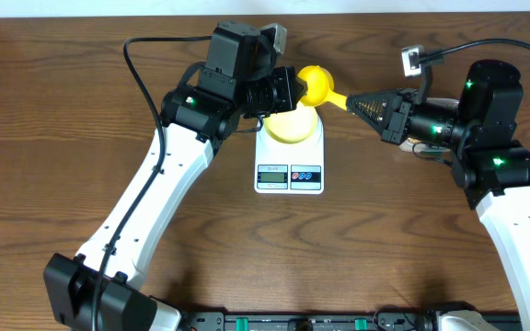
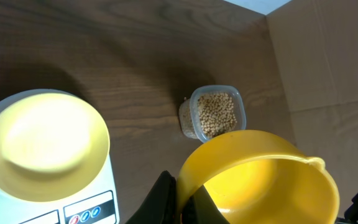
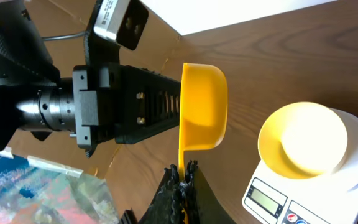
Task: Scoop item into bowl and weigh 50g on scale
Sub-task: 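Grasp the scoop handle with the right gripper from the left gripper, then carry the scoop with the right gripper over the soybean tub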
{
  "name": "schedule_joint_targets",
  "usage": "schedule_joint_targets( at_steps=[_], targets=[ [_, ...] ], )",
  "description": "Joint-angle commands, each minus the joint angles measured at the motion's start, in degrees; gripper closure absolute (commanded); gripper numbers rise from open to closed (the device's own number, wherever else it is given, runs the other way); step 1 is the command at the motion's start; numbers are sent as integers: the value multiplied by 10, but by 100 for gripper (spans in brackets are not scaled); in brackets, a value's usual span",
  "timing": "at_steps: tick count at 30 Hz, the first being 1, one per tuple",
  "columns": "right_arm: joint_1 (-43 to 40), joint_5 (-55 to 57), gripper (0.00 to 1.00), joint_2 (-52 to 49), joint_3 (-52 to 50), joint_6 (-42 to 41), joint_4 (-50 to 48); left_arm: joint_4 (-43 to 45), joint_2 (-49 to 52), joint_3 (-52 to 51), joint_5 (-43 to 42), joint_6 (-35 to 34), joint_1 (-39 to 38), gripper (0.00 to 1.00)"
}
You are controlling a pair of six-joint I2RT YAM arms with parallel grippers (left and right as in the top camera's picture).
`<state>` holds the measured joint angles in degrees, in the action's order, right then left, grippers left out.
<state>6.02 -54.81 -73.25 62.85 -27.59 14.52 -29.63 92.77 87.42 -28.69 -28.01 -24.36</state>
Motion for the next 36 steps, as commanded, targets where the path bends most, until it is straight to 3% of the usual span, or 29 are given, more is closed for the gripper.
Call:
schedule_joint_targets(
  at_steps=[1,3,5,7,18,25,32,36],
  targets=[
    [3,5,99,-3,12,4,7,0,-7,9,11,15,0,93],
    [3,10,99,-3,12,4,12,0,-7,9,11,28,0,88],
    [3,16,99,-3,12,4,15,-1,-7,9,11,43,0,73],
    [3,23,99,-3,12,4,16,-1,-7,9,11,55,0,69],
    [3,150,99,-3,12,12,38,-45,-7,9,46,104,0,67],
    [3,344,99,-3,60,104,187,-144,-8,9,172,146,0,66],
    [3,541,99,-3,136,140,317,-186,-9,9,285,149,0,66],
    [3,646,99,-3,142,139,380,-192,-9,9,343,149,0,41]
  ],
)
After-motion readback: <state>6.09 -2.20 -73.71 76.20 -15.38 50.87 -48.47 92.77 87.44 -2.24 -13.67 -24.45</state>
